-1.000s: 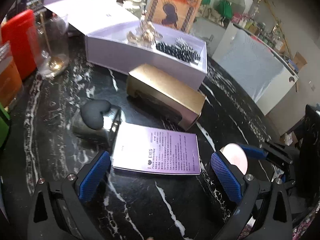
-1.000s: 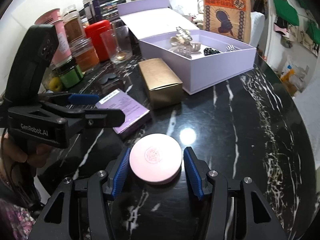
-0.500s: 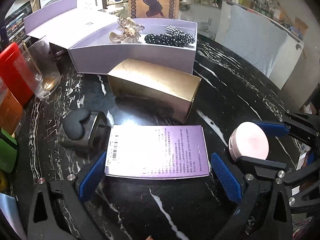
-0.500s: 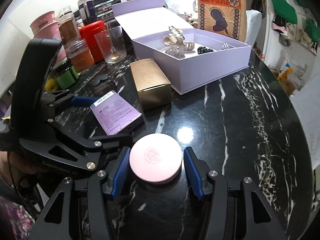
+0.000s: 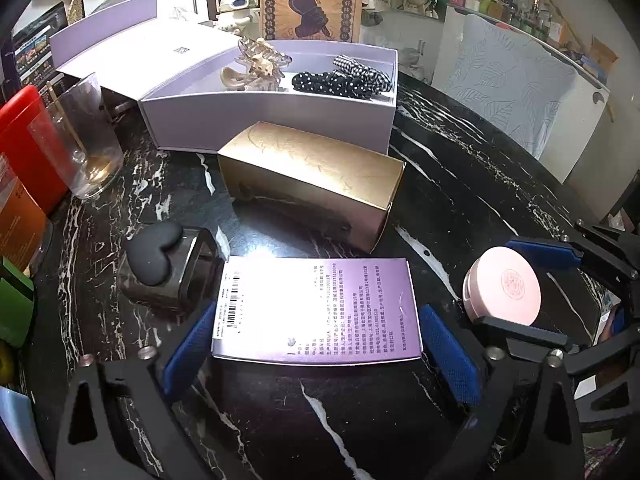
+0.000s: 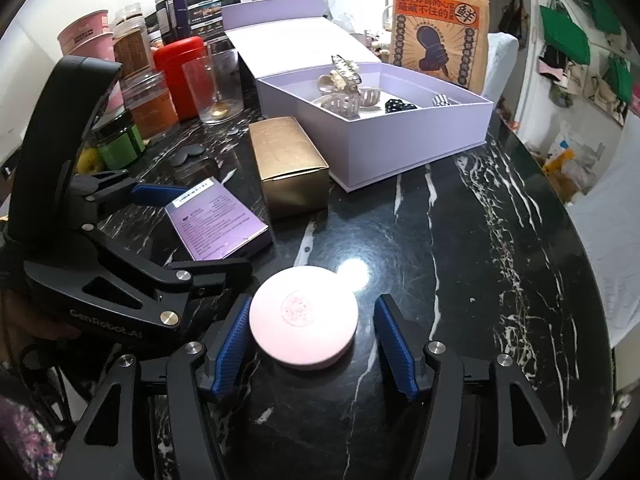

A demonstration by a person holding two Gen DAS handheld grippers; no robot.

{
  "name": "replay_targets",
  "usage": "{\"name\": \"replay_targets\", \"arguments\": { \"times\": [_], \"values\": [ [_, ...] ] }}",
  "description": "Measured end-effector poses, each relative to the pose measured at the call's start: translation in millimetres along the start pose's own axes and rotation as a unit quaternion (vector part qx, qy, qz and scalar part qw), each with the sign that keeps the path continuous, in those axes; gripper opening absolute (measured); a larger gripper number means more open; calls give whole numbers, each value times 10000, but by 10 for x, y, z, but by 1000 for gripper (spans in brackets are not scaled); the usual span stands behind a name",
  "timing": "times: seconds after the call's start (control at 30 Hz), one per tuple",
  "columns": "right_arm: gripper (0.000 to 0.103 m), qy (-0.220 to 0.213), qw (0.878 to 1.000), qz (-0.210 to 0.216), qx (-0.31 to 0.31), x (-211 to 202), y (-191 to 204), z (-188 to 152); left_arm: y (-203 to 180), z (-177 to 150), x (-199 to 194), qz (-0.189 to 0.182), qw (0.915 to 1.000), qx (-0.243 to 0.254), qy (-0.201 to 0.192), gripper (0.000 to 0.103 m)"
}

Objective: Organize rigid objects
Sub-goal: 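Lift the card and pink compact and carry them toward the lavender box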

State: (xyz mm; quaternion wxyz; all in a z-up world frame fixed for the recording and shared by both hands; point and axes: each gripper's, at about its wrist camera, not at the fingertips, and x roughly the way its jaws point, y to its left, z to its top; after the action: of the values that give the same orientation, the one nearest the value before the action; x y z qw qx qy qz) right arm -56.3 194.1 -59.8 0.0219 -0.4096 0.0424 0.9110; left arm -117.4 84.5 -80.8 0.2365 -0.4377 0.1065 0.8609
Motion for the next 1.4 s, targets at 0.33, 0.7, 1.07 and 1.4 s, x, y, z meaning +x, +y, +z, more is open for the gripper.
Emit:
{"name": "replay_targets", "arguments": {
  "times": [0.33,0.7,1.07,1.4],
  "values": [
    [50,-185,9998,-52,4,-8,24,-29,-35,-77,-51,-33,10000,-2,-56,93],
    [50,-175,9996,70,222,-65,24,-50,67,-178,-178,-203,9990,-409,-37,93],
    [50,-403,9991,126,82,-258,155,-46,102,-274,-475,-81,9969,-705,-334,93],
    [50,-471,9984,306,-82,-409,220,87,160,-160,-732,-44,9931,-1013,-598,93]
  ]
}}
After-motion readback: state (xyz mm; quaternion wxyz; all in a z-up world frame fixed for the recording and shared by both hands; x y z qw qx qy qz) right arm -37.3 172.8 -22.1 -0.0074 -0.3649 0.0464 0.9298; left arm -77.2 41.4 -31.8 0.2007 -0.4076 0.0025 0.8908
